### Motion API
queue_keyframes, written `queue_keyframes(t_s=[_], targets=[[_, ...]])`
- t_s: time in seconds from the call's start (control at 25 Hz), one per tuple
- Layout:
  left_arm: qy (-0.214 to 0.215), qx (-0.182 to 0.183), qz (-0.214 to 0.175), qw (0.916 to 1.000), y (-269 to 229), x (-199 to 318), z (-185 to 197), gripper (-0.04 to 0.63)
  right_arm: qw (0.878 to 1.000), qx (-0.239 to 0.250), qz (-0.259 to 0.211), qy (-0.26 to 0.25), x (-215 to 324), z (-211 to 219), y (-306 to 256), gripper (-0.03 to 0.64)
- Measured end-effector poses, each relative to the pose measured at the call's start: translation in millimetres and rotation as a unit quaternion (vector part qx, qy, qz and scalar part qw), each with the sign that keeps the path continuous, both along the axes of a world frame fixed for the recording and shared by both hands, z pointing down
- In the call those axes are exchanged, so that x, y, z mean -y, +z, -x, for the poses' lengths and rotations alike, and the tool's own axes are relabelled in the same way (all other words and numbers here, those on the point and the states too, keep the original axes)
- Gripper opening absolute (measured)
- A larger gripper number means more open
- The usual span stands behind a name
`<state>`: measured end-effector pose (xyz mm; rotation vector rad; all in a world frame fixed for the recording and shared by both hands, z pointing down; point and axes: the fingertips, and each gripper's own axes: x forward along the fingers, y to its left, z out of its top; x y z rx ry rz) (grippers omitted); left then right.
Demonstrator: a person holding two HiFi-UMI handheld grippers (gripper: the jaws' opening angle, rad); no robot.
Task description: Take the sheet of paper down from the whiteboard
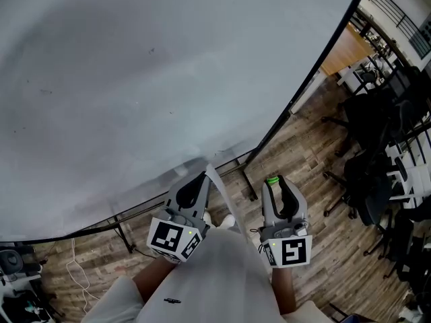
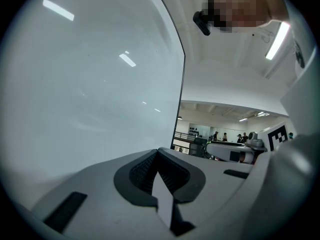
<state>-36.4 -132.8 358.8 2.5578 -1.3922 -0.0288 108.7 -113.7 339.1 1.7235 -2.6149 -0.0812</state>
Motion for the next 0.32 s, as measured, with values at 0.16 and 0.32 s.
queue_keyframes(t_s=[0.16,0.32], targets=[[0.001,0.000,0.003,1.0000,2.1,0.8,-0.5,0.006,1.000,0.002,-0.001,0.001,0.0,-0.5,0.3,0.133],[0.001,0.000,0.003,1.0000,2.9,2.5,0.1,0.006,1.000,0.004,-0.001,0.000,1.4,0.1,0.8,0.133]])
